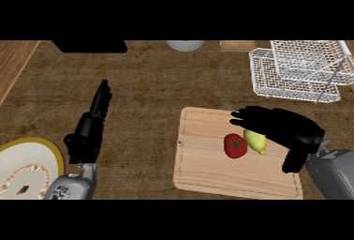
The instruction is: Pick the tomato from the cutting board and place it in the tiered basket
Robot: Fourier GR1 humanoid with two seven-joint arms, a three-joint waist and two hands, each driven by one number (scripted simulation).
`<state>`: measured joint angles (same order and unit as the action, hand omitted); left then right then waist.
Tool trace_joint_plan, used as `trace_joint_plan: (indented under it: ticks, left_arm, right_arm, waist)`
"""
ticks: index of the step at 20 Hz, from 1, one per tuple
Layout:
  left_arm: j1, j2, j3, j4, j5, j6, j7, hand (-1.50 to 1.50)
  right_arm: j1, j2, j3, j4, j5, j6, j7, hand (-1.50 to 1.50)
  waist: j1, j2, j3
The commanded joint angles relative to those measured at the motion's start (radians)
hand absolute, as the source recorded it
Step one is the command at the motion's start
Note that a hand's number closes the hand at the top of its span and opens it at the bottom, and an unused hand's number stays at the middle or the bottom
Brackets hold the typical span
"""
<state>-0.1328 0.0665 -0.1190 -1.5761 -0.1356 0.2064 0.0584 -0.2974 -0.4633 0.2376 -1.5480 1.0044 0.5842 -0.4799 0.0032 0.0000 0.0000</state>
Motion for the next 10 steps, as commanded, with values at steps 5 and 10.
trace_joint_plan:
  ticks: [5, 10]
  left_arm:
    - [0.003, -0.034, 0.003, 0.055, -0.023, 0.005, -0.067, 0.00]
    - [-0.017, -0.018, 0.028, -0.016, -0.006, -0.019, 0.013, 0.00]
  right_arm:
    - [-0.001, 0.064, 0.016, -0.093, 0.017, 0.140, 0.067, -1.50]
    - [0.036, 0.057, 0.041, 0.051, 0.090, -0.012, -0.011, -1.50]
  waist:
    - [-0.004, -0.001, 0.000]
    - [0.000, 0.000, 0.000]
